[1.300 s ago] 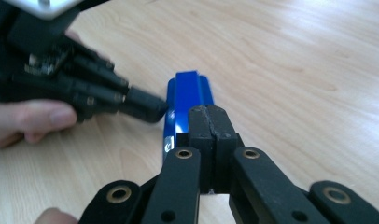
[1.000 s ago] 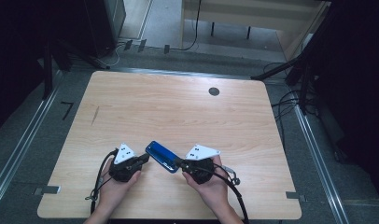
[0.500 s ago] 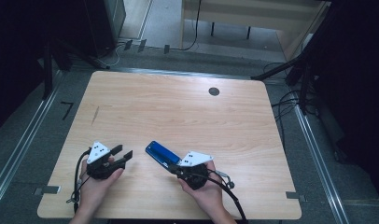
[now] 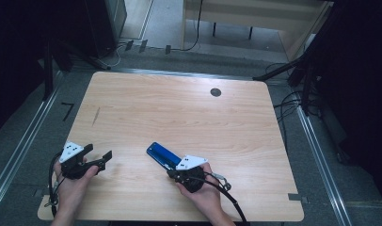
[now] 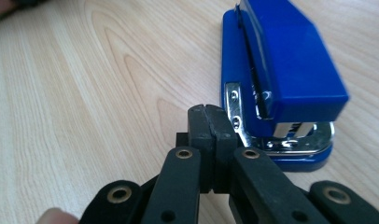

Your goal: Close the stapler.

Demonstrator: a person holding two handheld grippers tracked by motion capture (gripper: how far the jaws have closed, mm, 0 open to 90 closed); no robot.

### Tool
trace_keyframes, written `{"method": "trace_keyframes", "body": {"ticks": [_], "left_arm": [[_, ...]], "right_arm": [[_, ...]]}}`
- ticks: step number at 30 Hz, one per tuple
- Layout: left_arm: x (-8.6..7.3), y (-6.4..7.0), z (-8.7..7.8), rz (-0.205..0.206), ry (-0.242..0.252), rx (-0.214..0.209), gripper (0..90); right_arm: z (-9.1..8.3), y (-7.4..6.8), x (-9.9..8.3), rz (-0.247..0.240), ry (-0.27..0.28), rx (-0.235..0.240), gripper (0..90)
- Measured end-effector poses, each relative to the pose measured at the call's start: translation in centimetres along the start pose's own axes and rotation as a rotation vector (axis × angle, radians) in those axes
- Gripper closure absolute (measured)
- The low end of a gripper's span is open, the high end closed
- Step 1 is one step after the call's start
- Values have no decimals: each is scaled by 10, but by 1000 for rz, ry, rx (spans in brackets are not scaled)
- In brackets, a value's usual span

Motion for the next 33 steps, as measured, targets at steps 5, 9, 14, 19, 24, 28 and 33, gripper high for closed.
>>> {"method": "trace_keyframes", "body": {"ticks": [5,9,14,19,24,28,33], "left_arm": [[-2,-3,0,-22,13,-8,157],[-3,-3,3,-10,3,21,157],[-3,-2,3,-6,2,11,158],[-3,-3,3,-5,-5,-1,159],[-3,-3,3,-6,-6,-7,159],[-3,-2,3,-2,-7,-10,159],[-3,-2,4,-1,-8,-11,160]], "right_arm": [[7,0,-2,-16,-34,-14,900],[8,2,-1,-13,-38,-19,900],[9,3,0,-10,-38,-18,900],[9,5,0,-12,-37,-25,900],[9,9,1,-5,-37,-32,900],[8,11,1,-6,-36,-39,900],[7,16,1,1,-34,-47,900]]}}
Point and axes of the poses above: each handheld gripper's, and its own axes: z roughly forward along the jaws, x roughly out of its top, y roughly to its right, the point moved 4 cm from there along z, roughly forward along the jaws, and after that the axes turned 5 degrees about -y, right-handed, at the moved point
